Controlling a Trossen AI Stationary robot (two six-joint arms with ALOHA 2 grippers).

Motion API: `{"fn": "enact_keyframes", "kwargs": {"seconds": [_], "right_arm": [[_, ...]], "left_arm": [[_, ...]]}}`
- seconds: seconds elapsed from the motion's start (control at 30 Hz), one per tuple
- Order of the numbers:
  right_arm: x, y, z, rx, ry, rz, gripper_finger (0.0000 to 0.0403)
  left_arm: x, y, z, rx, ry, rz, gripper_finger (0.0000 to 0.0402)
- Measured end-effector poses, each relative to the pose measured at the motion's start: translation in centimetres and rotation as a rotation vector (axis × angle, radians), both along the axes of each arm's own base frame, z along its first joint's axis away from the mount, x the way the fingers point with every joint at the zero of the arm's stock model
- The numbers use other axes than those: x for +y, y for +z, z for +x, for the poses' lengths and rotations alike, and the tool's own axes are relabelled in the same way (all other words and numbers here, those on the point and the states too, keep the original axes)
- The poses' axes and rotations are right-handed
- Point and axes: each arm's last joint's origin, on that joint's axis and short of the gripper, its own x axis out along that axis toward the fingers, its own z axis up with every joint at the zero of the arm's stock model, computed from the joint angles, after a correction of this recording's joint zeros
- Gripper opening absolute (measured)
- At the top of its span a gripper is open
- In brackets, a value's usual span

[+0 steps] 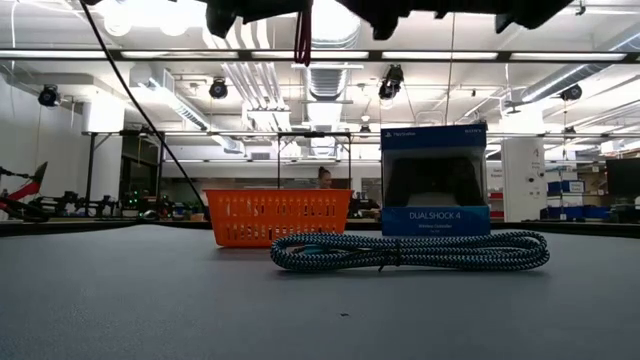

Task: Pick and place USB-C Cables
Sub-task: Put the pink charger cable into the orange bin

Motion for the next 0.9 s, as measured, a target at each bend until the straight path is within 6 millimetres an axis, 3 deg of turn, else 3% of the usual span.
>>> {"fn": "enact_keyframes", "kwargs": {"seconds": [0.3,0.47,0.7,0.9], "right_arm": [[-0.3,-0.2,1.8,0.008,0.033,-0.008,0.0181],[-0.3,0.2,1.8,-0.008,0.030,-0.014,0.0134],[-0.4,0.1,1.8,-0.008,0.026,-0.059,0.0030],[-0.4,0.1,1.8,-0.010,0.025,-0.061,0.0022]], "left_arm": [[0.0,0.4,0.0,-0.038,0.000,-0.011,0.0010],[0.0,0.4,0.0,-0.036,0.000,-0.011,0.0010],[0.1,0.4,0.0,-0.039,0.004,-0.011,0.0010],[0.0,0.4,0.0,-0.039,0.004,-0.011,0.0011]]}}
